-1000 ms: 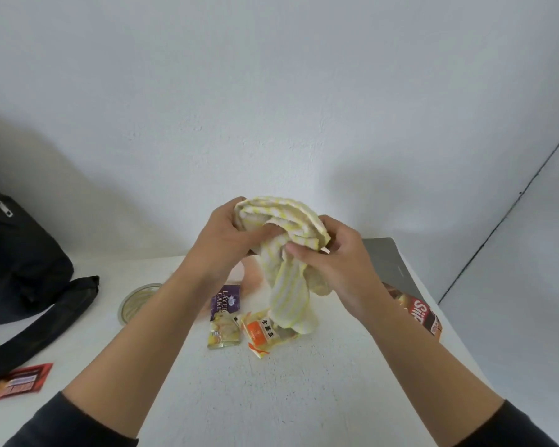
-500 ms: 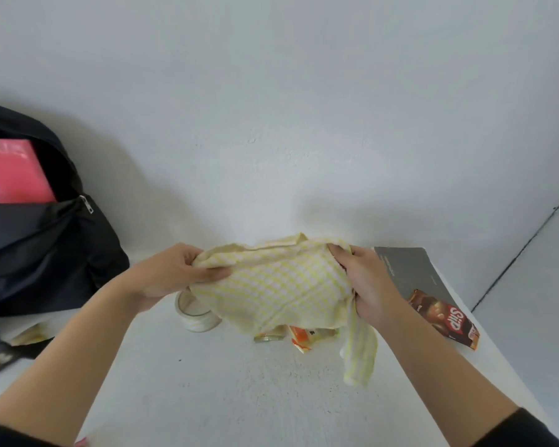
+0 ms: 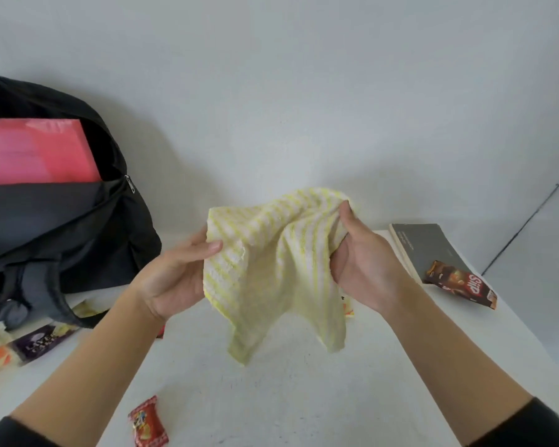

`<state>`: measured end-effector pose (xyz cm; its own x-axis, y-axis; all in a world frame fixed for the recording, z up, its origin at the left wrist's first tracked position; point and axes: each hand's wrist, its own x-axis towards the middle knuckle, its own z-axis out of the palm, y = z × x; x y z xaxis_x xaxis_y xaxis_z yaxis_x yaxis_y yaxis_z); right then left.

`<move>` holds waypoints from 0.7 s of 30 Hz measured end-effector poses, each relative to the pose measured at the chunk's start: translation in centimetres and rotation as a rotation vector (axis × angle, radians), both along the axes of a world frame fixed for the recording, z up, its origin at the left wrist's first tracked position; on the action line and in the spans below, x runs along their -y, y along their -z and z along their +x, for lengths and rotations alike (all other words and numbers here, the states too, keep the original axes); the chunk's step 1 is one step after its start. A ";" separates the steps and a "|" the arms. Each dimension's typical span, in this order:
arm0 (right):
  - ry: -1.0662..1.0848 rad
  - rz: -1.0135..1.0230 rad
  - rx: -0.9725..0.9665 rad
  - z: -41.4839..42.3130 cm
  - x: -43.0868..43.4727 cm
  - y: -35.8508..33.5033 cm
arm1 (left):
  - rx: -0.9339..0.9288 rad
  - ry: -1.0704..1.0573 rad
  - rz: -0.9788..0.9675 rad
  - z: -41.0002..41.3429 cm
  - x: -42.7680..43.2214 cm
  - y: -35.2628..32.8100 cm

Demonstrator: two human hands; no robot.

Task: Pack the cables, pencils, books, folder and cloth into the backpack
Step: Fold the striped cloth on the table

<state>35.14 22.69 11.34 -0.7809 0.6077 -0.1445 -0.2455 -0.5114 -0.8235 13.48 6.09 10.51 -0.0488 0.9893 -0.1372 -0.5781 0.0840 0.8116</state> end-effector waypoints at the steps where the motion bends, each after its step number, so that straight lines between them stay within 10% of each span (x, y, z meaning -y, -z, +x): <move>1: -0.012 -0.021 -0.015 -0.2 0.6 0.3 | -0.077 -0.058 -0.053 0.1 0.3 0.8; 6: -0.026 -0.062 -0.049 -0.7 2.2 1.9 | -0.377 -0.088 -0.069 2.2 2.1 2.3; 21: 0.242 0.239 0.345 -0.2 1.7 3.9 | -0.510 -0.390 -0.159 -4.2 4.0 2.9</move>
